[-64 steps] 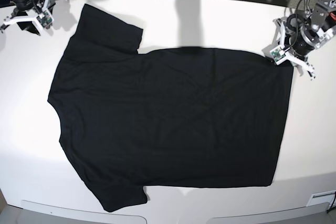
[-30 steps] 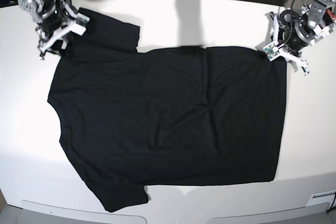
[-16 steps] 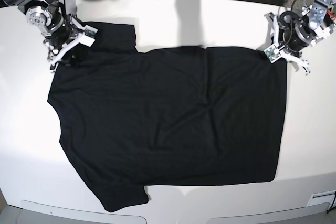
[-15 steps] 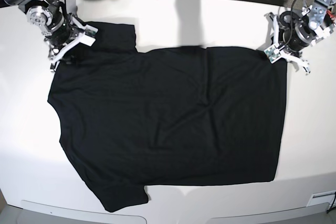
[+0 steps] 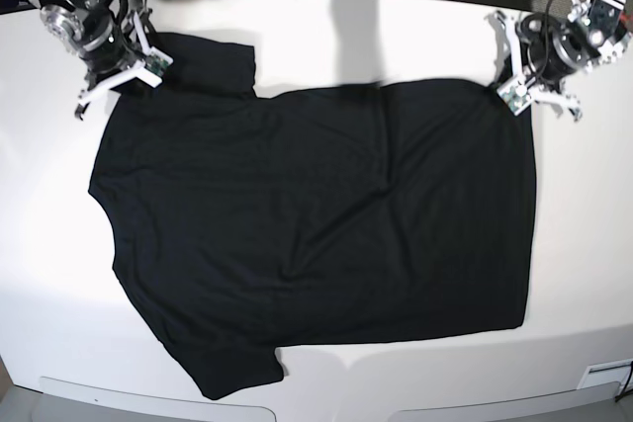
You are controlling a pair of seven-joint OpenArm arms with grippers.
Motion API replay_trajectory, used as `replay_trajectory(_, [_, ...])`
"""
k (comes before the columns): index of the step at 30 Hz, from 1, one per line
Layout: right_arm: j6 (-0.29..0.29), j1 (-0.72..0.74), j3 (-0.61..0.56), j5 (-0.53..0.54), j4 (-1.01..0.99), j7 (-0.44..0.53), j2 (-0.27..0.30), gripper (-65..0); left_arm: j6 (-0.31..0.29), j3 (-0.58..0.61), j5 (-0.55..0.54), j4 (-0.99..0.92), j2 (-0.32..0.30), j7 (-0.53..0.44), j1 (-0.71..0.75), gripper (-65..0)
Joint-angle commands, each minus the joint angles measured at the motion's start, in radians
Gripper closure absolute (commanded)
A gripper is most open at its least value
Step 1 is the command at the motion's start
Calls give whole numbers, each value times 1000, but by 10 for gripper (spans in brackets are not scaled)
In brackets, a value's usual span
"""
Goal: Fold the T-shirt properly
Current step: 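Lift the shoulder edge with both grippers and drag it toward the robot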
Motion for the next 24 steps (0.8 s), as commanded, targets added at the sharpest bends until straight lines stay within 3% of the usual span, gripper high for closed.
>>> replay_trajectory(1, [29,-42,20,23,18,-16,15,0,-6,-19,-6,30,-13,10,22,0])
replay_trajectory(5, [28,-198,147,24,79,-16,14,0,-6,-71,-9,98,-13,0,107,0])
replay_trajectory(9, [20,-372,295,27,146,-14,13,0,-6,-146,-10,136,-13,-80,192,0])
replay_trajectory(13, [-72,-502,415,27,217,9,-2,0,-6,-213,-10,180,-13,-121,245,0])
replay_trajectory(16, [-92,-522,481,29,246,39,-39,0,-4,-249,-50,205,-12,-130,237,0])
replay_trajectory(21, [-90,-454,510,122,249,37,-56,0,207,-257,-87,209,-10,-120,191,0])
replay_trajectory(24, [-90,-386,510,131,249,39,-69,0,242,-257,-88,207,-10,-119,169,0])
